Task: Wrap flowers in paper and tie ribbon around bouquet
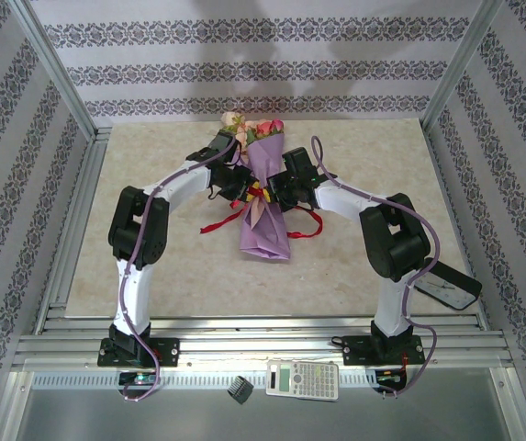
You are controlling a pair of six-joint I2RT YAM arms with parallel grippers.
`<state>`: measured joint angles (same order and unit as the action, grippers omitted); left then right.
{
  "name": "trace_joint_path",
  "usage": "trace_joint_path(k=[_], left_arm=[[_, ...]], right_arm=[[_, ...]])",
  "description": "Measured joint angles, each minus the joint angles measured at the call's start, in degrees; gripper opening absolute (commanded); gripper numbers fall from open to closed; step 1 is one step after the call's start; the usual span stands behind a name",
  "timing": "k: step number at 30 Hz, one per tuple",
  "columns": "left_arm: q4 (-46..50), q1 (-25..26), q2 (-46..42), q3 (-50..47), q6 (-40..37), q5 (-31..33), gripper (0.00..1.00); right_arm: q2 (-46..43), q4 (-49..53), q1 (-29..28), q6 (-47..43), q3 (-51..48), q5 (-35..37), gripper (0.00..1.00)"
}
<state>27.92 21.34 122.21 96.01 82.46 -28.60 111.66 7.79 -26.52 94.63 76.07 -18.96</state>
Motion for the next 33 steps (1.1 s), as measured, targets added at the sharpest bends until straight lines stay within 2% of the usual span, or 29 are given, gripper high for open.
trace_joint_path(k=[6,15,21,25,33], left_arm=[[0.0,-0.1,0.8,0.4,-0.4,0.0,0.26],[-0.3,-0.1,0.9,0.4,-0.6,0.0,0.0],[-3.5,-0.1,0.9,-0.3,0.1,0.0,0.0],[-7.9,-0.2,-0.1,-4.3,1.0,0.0,0.0],[-22.6,-0.4,-4.1,-15.1,5.3,-0.2,0.0]], right_arm=[[0.0,-0.5,0.0,0.0,-0.2,0.0,0.0],[0.0,-1.4,-0.4,0.7,-1.0,-0.4,0.0],[0.0,-4.0,-0.4,2.7,-3.0,-1.5,0.0],[0.0,-5.9,-0.5,4.2,-4.2,-1.7,0.0],[0.2,-10.5,-1.0,7.8,-7.0,-2.2,0.0]])
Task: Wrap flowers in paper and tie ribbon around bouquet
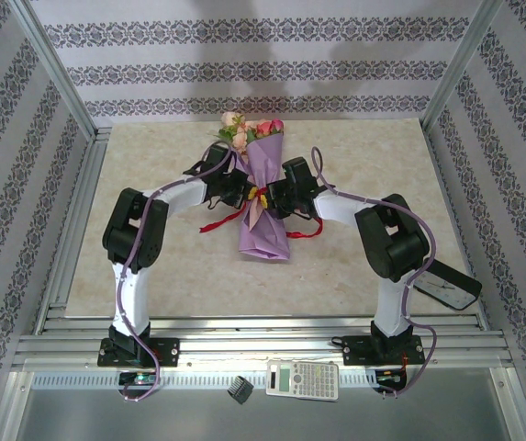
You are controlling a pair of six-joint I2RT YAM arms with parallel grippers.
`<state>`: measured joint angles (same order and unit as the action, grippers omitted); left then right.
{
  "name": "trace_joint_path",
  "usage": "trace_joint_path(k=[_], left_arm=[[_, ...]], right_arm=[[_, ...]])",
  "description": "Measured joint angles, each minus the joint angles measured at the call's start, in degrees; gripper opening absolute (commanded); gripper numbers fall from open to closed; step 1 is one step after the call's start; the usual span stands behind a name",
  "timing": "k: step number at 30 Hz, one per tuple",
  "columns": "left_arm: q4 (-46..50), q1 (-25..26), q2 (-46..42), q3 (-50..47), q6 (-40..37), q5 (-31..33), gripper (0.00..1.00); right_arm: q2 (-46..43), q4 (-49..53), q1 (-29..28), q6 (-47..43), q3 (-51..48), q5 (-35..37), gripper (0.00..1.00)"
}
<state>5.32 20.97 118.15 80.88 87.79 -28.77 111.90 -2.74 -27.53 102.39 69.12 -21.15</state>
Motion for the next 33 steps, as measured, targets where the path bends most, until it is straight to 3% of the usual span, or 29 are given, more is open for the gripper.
trace_joint_path(k=[8,16,24,33], left_arm=[[-12.0,0.0,-2.6,-7.1,3.9,-0.1,0.0],[-20.5,-0.1,-3.7,-12.3,6.9,-0.3,0.0],[-23.8,-0.1,-4.2,-13.5,7.8,-0.6,0.0],[-24.0,-0.1,-4.2,-13.5,7.9,-0.7,0.0]], right_arm=[[0.1,-2.1,0.0,1.9,-0.7,-0.4,0.0],[0.4,-2.4,0.4,2.7,-0.7,-0.8,0.16],[-1.1,-1.4,1.2,2.3,-1.1,-0.2,0.32],[-7.7,1.8,1.9,2.3,-0.9,2.3,0.36]])
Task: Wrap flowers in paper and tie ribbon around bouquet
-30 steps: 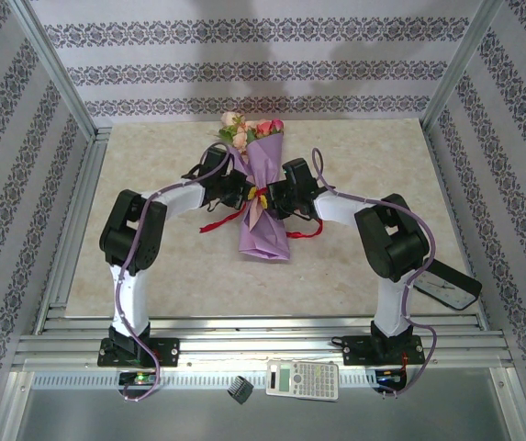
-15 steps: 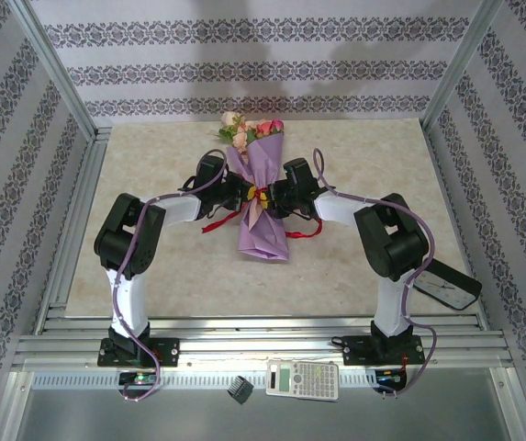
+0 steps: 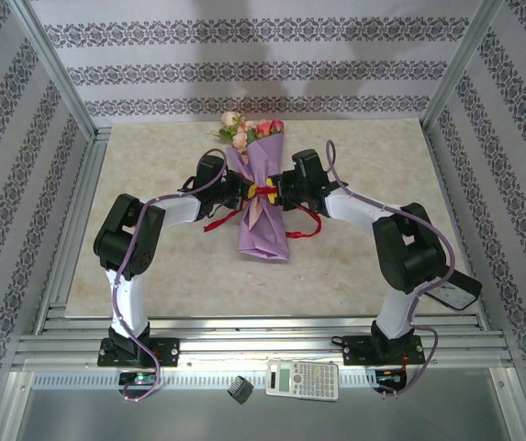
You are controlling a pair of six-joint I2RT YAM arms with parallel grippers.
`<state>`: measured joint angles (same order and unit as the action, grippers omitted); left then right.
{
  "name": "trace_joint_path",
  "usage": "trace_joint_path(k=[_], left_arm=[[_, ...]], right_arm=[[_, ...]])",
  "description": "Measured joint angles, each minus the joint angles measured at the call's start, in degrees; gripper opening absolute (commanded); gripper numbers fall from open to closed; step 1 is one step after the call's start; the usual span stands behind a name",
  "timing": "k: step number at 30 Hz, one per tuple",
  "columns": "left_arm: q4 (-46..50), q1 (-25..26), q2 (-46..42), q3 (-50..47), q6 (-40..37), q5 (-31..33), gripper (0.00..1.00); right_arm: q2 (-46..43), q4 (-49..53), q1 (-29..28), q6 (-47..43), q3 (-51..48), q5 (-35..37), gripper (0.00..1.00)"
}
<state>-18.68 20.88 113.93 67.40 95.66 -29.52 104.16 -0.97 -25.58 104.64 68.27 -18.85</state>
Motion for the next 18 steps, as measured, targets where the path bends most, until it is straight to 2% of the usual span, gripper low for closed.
trace_joint_path(k=[7,11,18], left_arm=[[0.0,0.0,0.0,0.0,0.0,0.0,0.0],[0.0,0.0,0.0,0.0,0.0,0.0,0.0],[0.0,0.0,0.0,0.0,0.0,0.0,0.0]], right_arm=[[2.3,1.2,0.9,0.2,6.0,1.4,0.31],[6.5,0.8,1.1,0.7,9.9,1.6,0.34],[8.8,1.8,0.2,1.8,9.5,1.9,0.37]])
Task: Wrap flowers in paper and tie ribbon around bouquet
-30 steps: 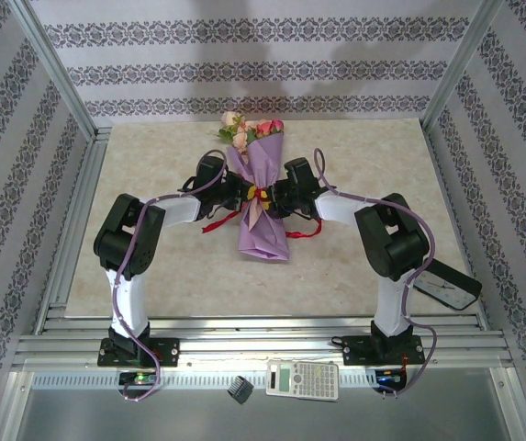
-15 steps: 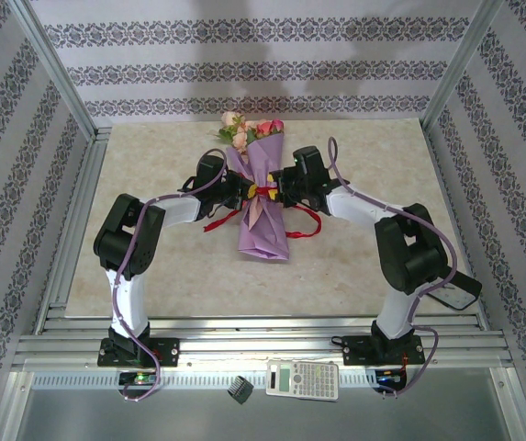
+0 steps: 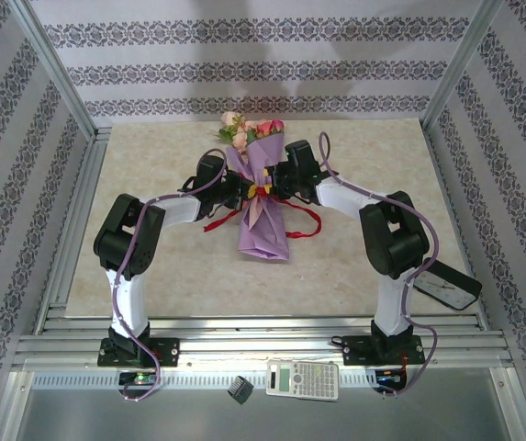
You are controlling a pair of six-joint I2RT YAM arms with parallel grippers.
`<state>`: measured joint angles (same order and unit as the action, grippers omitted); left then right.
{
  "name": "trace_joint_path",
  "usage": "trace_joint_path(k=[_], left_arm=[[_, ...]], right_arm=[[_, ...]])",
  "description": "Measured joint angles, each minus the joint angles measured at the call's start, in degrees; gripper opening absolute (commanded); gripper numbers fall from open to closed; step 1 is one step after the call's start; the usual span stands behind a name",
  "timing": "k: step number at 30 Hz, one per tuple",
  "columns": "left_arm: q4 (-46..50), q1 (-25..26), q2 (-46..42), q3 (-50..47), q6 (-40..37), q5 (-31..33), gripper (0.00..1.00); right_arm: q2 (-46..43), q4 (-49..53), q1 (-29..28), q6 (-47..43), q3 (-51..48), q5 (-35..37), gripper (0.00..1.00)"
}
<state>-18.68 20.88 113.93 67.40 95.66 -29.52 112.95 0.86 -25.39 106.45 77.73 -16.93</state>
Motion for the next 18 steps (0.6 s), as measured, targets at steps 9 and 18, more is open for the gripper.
trace_joint_path(k=[9,18], left_arm=[[0.0,0.0,0.0,0.0,0.0,0.0,0.0],[0.0,0.0,0.0,0.0,0.0,0.0,0.0]], right_arm=[[0.0,0.0,-0.6,0.5,-1.6,0.1,0.39],[0.1,0.1,-0.8,1.8,-2.5,0.5,0.4]])
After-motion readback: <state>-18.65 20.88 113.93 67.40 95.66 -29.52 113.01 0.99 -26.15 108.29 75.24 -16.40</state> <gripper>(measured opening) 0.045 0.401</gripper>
